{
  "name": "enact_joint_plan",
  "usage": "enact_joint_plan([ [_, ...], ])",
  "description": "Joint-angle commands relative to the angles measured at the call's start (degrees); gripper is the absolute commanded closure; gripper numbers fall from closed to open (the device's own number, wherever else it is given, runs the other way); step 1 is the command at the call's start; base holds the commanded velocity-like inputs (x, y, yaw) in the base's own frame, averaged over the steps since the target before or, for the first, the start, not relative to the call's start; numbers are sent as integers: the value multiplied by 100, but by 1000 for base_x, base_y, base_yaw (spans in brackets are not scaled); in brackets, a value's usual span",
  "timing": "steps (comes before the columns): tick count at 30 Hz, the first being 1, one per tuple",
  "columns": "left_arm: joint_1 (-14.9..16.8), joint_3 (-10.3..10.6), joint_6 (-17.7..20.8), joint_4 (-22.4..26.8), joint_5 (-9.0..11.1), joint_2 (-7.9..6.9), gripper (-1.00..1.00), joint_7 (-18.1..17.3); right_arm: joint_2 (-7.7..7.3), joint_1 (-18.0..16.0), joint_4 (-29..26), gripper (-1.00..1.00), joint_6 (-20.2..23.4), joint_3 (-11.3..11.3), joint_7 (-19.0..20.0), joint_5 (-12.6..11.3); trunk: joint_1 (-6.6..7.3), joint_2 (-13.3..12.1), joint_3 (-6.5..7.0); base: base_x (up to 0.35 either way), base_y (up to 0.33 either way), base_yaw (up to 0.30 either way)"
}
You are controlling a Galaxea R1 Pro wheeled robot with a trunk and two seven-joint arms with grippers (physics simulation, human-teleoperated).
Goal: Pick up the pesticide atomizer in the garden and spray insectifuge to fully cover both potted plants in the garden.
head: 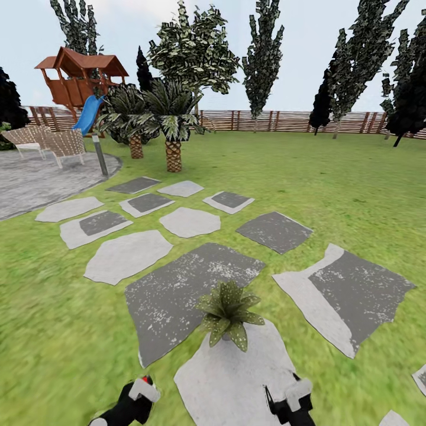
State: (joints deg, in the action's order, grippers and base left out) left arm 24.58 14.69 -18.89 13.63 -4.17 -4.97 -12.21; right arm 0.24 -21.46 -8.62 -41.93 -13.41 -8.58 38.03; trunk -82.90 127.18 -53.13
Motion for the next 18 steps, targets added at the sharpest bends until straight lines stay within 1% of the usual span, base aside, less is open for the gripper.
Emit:
enact_joint_plan([
  [1, -32, -19, -299, -214, 186, 7, 100, 192, 2, 81, 11, -100, -280, -27, -132, -163, 1, 2, -4, 0, 0, 0],
  [2, -50, -19, -574, -385, 403, 9, 100, 312, 2, 138, 19, -100, -484, -24, -176, -378, 1, 2, -4, 0, 0, 0],
  [3, -60, -19, -823, -492, 634, -2, 100, 374, -2, 182, 23, -100, -612, -27, -199, -542, 1, 2, -4, 0, 0, 0],
  [4, -81, -19, -989, -577, 850, -16, 100, 406, -4, 239, 25, -100, -684, -28, -211, -631, 1, 2, -4, 0, 0, 0],
  [5, -165, -21, -1121, -661, 1129, -37, 100, 429, -6, 332, 22, -100, -767, -29, -218, -688, 1, 2, -4, 0, 0, 0],
  [8, -288, -45, -1381, -716, 1583, -53, 100, 444, -6, 458, 23, -100, -978, -30, -223, -721, 1, 2, -4, 0, 0, 0],
  [9, -300, -48, -1454, -727, 1649, -54, 100, 452, -6, 487, 25, -100, -1002, -30, -223, -723, 1, 2, -4, 0, 0, 0],
  [11, -321, -56, -1557, -741, 1793, -56, 100, 609, -1, 533, 27, -100, -1025, -30, -223, -726, 1, 2, -4, 0, 0, 0],
  [13, -329, -55, -1602, -746, 1930, -50, 100, 922, 2, 549, 27, -100, -1027, -30, -223, -727, 1, 2, -4, 0, 0, 0],
  [15, -331, -54, -1613, -750, 1975, -42, 100, 1034, 2, 553, 27, -100, -1008, -27, -218, -724, 1, 2, -4, 0, 0, 0],
  [18, -331, -54, -1616, -755, 1988, -46, 100, 1072, 9, 555, 27, -100, -995, -22, -208, -718, 1, 2, -4, 0, 0, 0],
])
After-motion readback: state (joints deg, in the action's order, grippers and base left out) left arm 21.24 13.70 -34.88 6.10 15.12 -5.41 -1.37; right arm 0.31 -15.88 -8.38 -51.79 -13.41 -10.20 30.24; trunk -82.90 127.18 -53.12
